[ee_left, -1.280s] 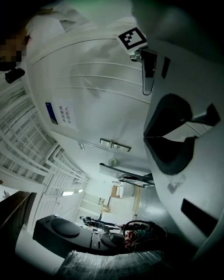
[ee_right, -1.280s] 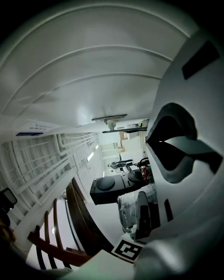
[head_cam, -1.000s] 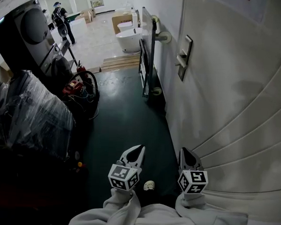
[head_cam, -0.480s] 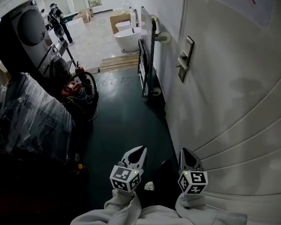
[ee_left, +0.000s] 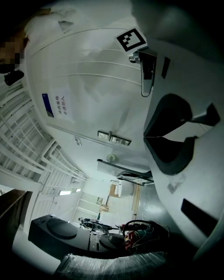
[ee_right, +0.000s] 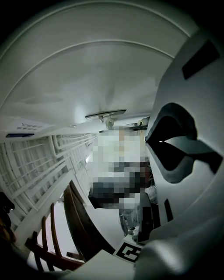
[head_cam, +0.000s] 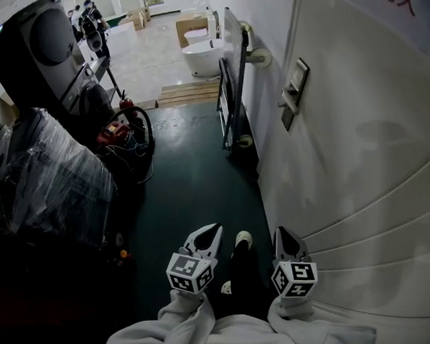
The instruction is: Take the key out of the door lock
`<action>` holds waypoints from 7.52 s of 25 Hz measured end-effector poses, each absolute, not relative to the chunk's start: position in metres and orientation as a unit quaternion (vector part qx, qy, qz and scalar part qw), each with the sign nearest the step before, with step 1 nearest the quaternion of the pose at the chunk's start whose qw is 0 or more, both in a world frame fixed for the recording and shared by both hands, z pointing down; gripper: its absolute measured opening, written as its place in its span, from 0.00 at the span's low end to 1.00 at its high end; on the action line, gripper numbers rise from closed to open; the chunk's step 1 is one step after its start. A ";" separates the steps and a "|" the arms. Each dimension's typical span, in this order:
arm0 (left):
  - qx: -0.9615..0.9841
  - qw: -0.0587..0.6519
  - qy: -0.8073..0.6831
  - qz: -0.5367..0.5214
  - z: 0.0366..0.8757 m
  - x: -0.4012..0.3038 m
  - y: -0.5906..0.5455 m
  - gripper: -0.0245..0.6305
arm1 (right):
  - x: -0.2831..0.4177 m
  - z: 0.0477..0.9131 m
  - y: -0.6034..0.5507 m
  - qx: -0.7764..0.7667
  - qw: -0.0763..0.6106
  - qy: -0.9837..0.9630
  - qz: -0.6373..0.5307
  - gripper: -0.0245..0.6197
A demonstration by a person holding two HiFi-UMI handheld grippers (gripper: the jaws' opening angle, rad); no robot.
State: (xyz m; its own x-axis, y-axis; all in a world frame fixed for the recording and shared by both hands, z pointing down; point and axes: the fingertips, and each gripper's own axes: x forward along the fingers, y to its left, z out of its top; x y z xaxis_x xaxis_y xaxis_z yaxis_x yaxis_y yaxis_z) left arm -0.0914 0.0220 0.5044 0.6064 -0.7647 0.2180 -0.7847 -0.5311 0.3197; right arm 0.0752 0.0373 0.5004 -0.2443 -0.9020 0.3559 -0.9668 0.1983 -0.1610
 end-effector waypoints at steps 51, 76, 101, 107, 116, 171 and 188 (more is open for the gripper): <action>0.893 0.181 -0.410 0.036 0.509 -0.014 -0.280 0.06 | 0.153 0.499 -0.254 0.643 0.065 -0.745 0.168 0.12; 0.934 0.194 -0.296 0.057 0.504 0.020 -0.340 0.06 | 0.165 0.508 -0.267 0.722 0.052 -0.662 0.193 0.12; 0.836 0.541 -0.070 -0.056 0.495 0.105 -0.401 0.29 | 0.178 0.512 -0.269 0.808 0.052 -0.552 0.198 0.12; 0.795 0.600 -0.030 -0.083 0.493 0.134 -0.408 0.29 | 0.186 0.513 -0.272 0.810 0.056 -0.550 0.198 0.12; 0.760 0.642 -0.025 -0.100 0.491 0.155 -0.416 0.14 | 0.195 0.501 -0.273 0.806 0.070 -0.556 0.191 0.12; 0.742 0.658 -0.082 -0.094 0.517 0.095 -0.404 0.08 | 0.159 0.497 -0.265 0.791 0.068 -0.582 0.177 0.12; 0.879 0.448 -0.158 -0.033 0.504 0.032 -0.413 0.08 | 0.156 0.491 -0.268 0.784 0.061 -0.595 0.169 0.12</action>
State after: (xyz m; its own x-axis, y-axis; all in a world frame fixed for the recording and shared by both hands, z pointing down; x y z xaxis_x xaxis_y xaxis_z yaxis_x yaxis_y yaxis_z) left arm 0.0322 -0.4130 0.5036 0.9478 -0.3080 0.0831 -0.2484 -0.5490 0.7980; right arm 0.1560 -0.2683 0.4915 0.2354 -0.9118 0.3366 -0.9527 -0.2850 -0.1058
